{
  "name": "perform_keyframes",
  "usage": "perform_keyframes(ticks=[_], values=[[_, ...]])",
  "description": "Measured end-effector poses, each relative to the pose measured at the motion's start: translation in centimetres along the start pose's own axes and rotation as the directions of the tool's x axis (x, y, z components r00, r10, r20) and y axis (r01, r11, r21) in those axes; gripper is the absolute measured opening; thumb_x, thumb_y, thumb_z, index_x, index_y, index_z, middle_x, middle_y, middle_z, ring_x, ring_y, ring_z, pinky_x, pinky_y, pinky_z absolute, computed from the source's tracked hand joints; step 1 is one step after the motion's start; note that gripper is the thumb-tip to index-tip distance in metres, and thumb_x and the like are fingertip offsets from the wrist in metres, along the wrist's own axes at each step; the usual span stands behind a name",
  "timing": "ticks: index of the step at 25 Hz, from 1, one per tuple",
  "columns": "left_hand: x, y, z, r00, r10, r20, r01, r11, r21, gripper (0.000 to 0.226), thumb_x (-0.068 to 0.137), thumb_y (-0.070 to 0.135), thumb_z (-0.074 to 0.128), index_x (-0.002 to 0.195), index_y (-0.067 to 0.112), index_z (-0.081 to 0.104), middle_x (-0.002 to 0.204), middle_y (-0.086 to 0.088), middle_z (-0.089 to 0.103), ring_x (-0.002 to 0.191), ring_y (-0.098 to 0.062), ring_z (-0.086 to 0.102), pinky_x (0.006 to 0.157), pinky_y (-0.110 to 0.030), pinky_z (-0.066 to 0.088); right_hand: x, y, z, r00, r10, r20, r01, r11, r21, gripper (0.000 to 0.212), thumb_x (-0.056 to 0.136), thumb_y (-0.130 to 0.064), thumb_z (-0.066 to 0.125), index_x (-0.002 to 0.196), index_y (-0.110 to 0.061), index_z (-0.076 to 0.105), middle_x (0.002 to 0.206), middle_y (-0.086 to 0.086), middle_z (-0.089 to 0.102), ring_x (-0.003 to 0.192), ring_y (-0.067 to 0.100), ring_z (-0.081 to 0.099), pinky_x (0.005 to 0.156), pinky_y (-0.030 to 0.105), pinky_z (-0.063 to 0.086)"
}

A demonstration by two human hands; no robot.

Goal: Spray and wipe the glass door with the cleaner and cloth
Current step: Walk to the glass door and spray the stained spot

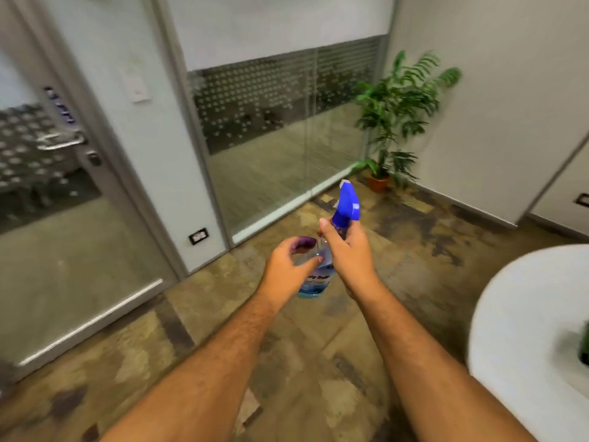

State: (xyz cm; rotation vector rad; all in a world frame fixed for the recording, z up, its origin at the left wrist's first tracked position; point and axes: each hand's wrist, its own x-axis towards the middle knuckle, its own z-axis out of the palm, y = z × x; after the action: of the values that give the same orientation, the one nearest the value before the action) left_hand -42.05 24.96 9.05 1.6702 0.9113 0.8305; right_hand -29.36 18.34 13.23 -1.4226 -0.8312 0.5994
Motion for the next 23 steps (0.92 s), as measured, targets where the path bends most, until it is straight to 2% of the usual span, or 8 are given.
perform_keyframes(ticks=[3, 6, 8, 11, 14, 17, 20, 23], values=[[-1.2, -1.8, -11.3, 0.991, -0.029, -0.128, 0.028, 1.000, -0.015, 0.041, 0.083, 0.006, 0.086, 0.122, 0.012, 0.072, 0.120, -0.004, 0.078, 0.118, -0.020, 0.073, 0.109, -0.041, 0.056, -0.8, -1.4, 12.1, 0.991, -0.011, 0.136, 0.006, 0.999, 0.037, 0.014, 0.098, -0.022, 0.075, 0.103, -0.012, 0.068, 0.090, 0.011, 0.074, 0.078, 0.005, 0.067, 0.075, 0.017, 0.054], [-2.4, -3.0, -19.6, 0.973, -0.064, -0.223, 0.059, 0.998, -0.027, 0.047, 0.085, 0.003, 0.084, 0.130, 0.011, 0.071, 0.123, -0.002, 0.077, 0.119, -0.015, 0.072, 0.110, -0.034, 0.054, -1.2, -2.2, 21.1, 0.978, 0.015, 0.208, -0.031, 0.997, 0.076, 0.033, 0.092, -0.017, 0.082, 0.114, -0.006, 0.062, 0.085, -0.002, 0.067, 0.069, -0.002, 0.062, 0.068, 0.011, 0.051], [-2.6, -3.9, -24.5, 0.954, -0.077, -0.290, 0.071, 0.997, -0.031, 0.047, 0.087, 0.002, 0.083, 0.132, 0.008, 0.069, 0.124, -0.005, 0.077, 0.120, -0.019, 0.071, 0.112, -0.036, 0.054, -1.0, -3.0, 26.8, 0.966, 0.020, 0.256, -0.044, 0.995, 0.088, 0.047, 0.088, -0.015, 0.084, 0.125, -0.011, 0.055, 0.085, -0.005, 0.066, 0.066, -0.004, 0.063, 0.068, 0.015, 0.053], [-1.3, -5.5, -31.1, 0.920, -0.073, -0.384, 0.066, 0.997, -0.033, 0.040, 0.087, 0.003, 0.082, 0.124, 0.013, 0.070, 0.120, -0.007, 0.077, 0.116, -0.020, 0.072, 0.107, -0.036, 0.056, 0.5, -4.4, 34.8, 0.927, 0.017, 0.374, -0.087, 0.981, 0.171, 0.054, 0.090, -0.015, 0.081, 0.135, -0.017, 0.053, 0.092, 0.004, 0.073, 0.075, 0.011, 0.073, 0.076, 0.032, 0.064], [1.3, -6.6, -37.3, 0.878, -0.044, -0.477, 0.045, 0.999, -0.010, 0.038, 0.087, 0.004, 0.082, 0.113, 0.028, 0.069, 0.114, 0.001, 0.078, 0.110, -0.013, 0.072, 0.102, -0.032, 0.056, 3.4, -5.6, 42.3, 0.852, -0.023, 0.523, -0.106, 0.970, 0.217, 0.030, 0.091, -0.027, 0.079, 0.117, -0.016, 0.068, 0.084, 0.003, 0.073, 0.073, 0.011, 0.073, 0.071, 0.031, 0.062], [4.8, -6.5, -43.5, 0.816, -0.008, -0.579, 0.041, 0.998, 0.045, 0.038, 0.085, 0.002, 0.083, 0.117, 0.019, 0.071, 0.118, -0.004, 0.078, 0.116, -0.020, 0.071, 0.108, -0.040, 0.056, 6.8, -7.9, 50.0, 0.807, -0.105, 0.581, -0.047, 0.970, 0.240, 0.027, 0.092, -0.037, 0.078, 0.103, -0.013, 0.069, 0.078, 0.001, 0.070, 0.068, 0.009, 0.068, 0.067, 0.028, 0.059], [8.3, -4.8, -50.1, 0.737, 0.017, -0.676, 0.072, 0.992, 0.104, 0.044, 0.083, 0.001, 0.084, 0.124, 0.010, 0.071, 0.119, -0.008, 0.078, 0.115, -0.023, 0.072, 0.109, -0.046, 0.056, 9.8, -11.1, 57.8, 0.774, -0.168, 0.610, 0.007, 0.966, 0.258, 0.041, 0.096, -0.041, 0.073, 0.099, -0.002, 0.062, 0.077, 0.007, 0.062, 0.069, 0.015, 0.061, 0.070, 0.044, 0.056], [11.1, -2.1, -56.2, 0.656, 0.121, -0.745, 0.041, 0.980, 0.195, 0.040, 0.084, 0.003, 0.084, 0.122, 0.007, 0.073, 0.117, -0.011, 0.079, 0.113, -0.027, 0.074, 0.107, -0.045, 0.057, 12.2, -15.1, 64.7, 0.749, -0.245, 0.615, 0.088, 0.958, 0.274, 0.045, 0.099, -0.041, 0.070, 0.092, 0.002, 0.061, 0.092, 0.021, 0.071, 0.081, 0.037, 0.067, 0.086, 0.056, 0.059]])
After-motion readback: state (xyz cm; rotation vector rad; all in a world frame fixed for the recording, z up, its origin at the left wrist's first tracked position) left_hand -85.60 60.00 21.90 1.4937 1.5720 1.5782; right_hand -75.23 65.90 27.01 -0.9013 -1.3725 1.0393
